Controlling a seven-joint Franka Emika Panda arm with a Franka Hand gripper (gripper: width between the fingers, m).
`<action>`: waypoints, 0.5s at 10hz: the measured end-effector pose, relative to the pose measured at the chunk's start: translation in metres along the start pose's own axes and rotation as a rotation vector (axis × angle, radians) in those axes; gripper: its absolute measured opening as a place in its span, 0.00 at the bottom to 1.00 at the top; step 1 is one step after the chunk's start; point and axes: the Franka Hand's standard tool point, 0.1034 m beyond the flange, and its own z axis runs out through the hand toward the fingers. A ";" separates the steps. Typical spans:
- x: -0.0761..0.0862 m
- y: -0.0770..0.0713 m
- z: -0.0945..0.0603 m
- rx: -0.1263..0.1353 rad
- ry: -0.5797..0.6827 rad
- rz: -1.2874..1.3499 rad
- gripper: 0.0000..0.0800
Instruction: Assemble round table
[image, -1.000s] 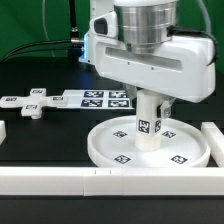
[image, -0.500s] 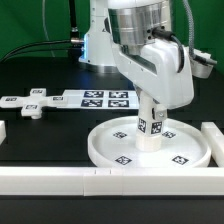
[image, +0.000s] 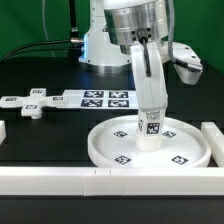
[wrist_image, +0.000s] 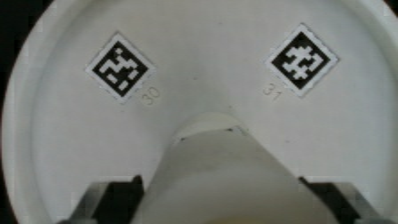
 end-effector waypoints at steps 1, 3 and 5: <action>0.000 0.000 0.000 0.000 0.000 -0.009 0.51; 0.000 0.001 0.001 -0.007 -0.001 -0.116 0.70; -0.002 0.002 0.001 -0.013 -0.004 -0.177 0.81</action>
Offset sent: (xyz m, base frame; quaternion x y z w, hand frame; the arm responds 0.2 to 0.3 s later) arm -0.0031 -0.0069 0.0045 -0.0429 0.0435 -0.1155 0.9914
